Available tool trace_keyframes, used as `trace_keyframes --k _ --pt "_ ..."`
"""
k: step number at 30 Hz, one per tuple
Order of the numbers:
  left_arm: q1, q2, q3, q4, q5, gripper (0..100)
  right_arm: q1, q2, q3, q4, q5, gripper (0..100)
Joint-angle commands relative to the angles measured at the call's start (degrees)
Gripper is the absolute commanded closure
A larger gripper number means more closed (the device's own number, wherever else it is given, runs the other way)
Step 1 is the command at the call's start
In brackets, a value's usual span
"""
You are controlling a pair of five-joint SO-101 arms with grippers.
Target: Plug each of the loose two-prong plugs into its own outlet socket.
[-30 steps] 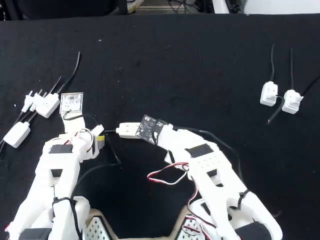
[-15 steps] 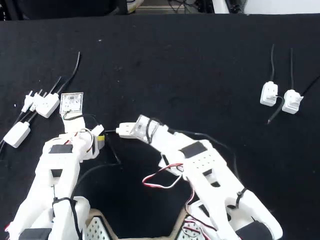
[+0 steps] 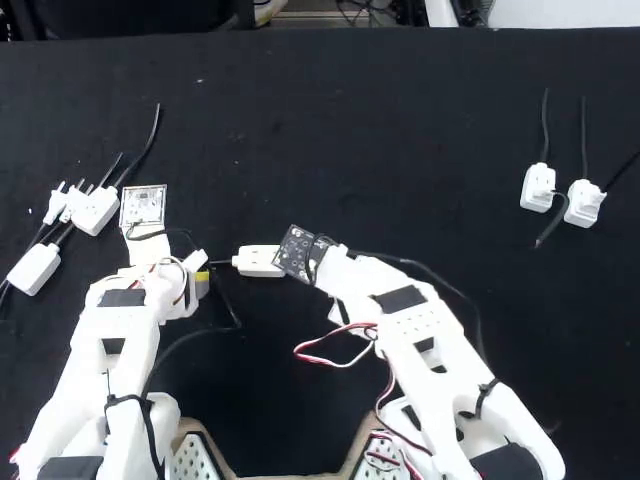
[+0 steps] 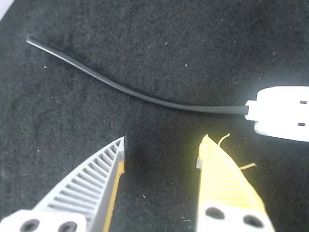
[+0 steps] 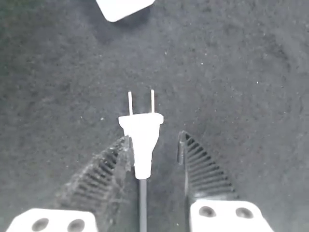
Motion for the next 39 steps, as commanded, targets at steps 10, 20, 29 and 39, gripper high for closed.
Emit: trace_keyframes --k 10,20,29,39 --pt "-0.66 -0.53 -0.57 -0.88 0.62 76 0.88 4.00 -5.76 0.09 -4.31 85.1" --pt "-0.66 -0.53 -0.57 -0.88 0.62 76 -3.78 15.08 -11.12 8.35 -4.92 85.0" --pt "-0.66 -0.53 -0.57 -0.88 0.62 76 -3.52 4.35 -8.31 8.62 -10.46 85.1" --pt "-0.66 -0.53 -0.57 -0.88 0.62 76 -3.52 -10.24 -3.30 11.25 -11.43 84.8"
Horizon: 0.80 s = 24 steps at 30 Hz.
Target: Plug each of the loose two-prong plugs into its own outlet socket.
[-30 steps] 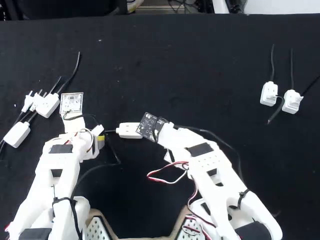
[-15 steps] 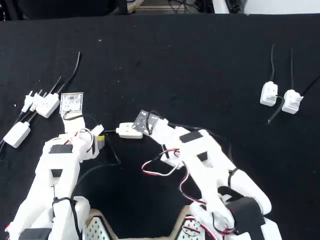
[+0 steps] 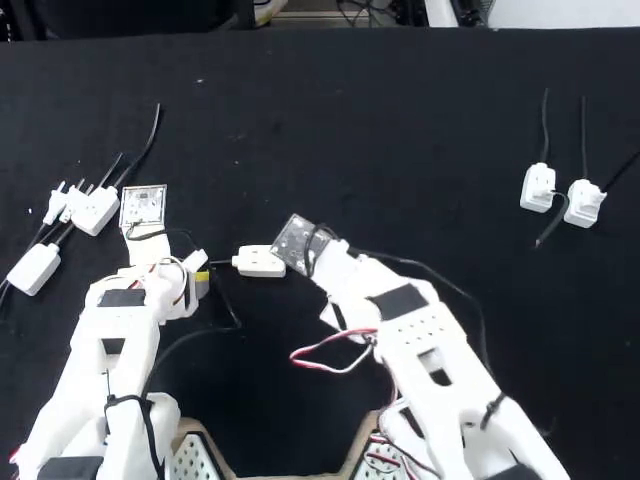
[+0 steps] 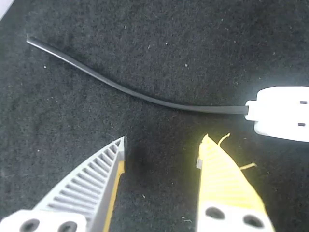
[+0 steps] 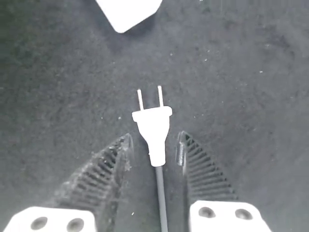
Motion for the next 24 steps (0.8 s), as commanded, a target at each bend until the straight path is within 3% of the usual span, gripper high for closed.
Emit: trace_keyframes --k 1,13,24 --pt "-0.66 -0.53 -0.57 -0.88 0.62 76 -0.35 -2.42 -0.04 -1.32 -0.53 85.0" --pt "-0.66 -0.26 -0.57 -0.88 -0.44 76 2.37 16.75 -9.10 -3.96 -0.09 84.7" --pt "-0.57 -0.26 -0.57 -0.88 -2.11 76 1.32 15.87 -8.66 -4.31 -0.44 85.0"
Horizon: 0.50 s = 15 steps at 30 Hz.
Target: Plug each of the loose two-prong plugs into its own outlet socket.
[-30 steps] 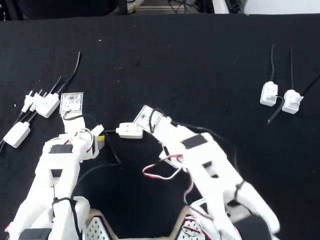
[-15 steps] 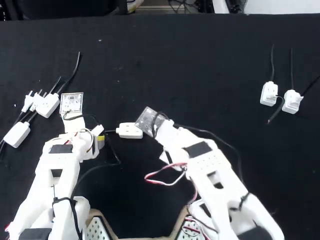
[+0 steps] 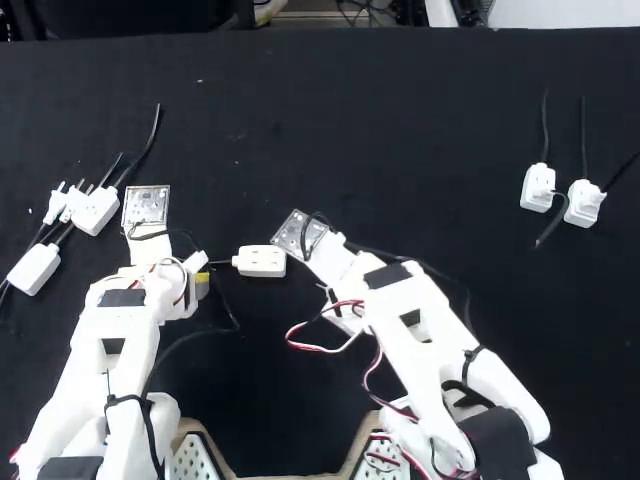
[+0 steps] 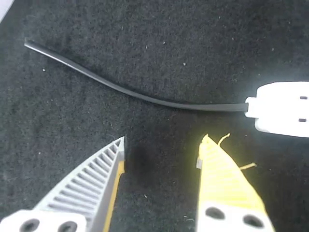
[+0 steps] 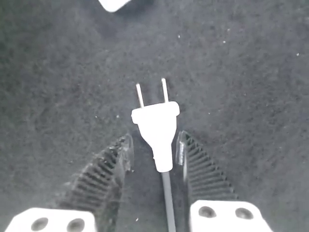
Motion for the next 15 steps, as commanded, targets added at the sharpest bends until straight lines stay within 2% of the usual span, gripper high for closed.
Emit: trace_keyframes --k 1,15 --pt "-0.57 -0.18 -0.57 -0.88 -0.44 76 0.00 -2.86 -2.86 -1.14 -0.44 85.0" --pt "-0.57 -0.09 -0.48 -0.88 -0.44 76 6.77 -3.82 -2.59 -7.30 -0.35 85.0"
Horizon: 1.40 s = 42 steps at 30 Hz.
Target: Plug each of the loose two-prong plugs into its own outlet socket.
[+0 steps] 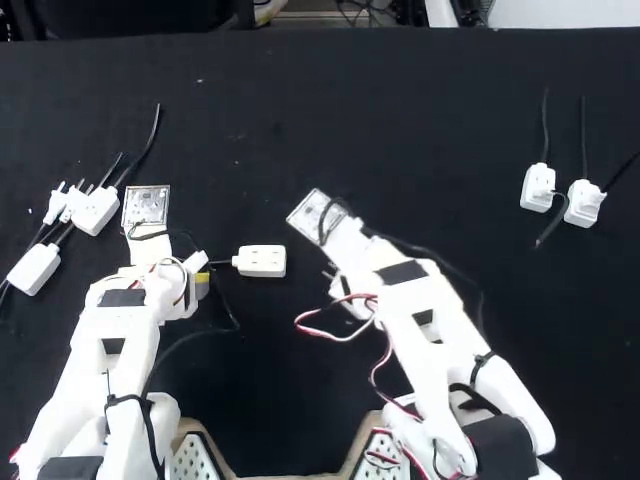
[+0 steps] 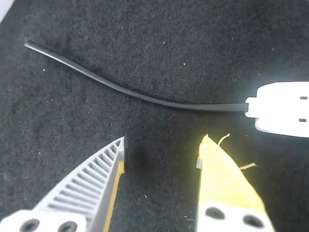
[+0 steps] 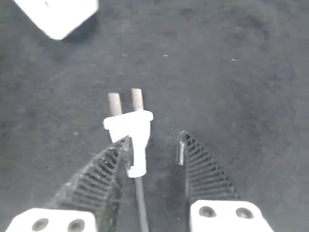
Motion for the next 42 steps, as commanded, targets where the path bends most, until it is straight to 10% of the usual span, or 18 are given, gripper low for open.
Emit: trace_keyframes --k 1,16,42 --pt "-0.57 -0.09 -0.48 -0.88 -0.44 76 1.05 -1.89 -2.59 -1.49 -0.35 85.0" --pt "-0.48 -0.09 -0.48 -0.88 -0.44 76 -7.74 -7.16 -4.26 12.57 -4.75 85.0" --pt "-0.57 -0.35 -0.48 -0.88 -0.44 76 -3.43 3.82 -2.59 -0.09 1.76 85.1"
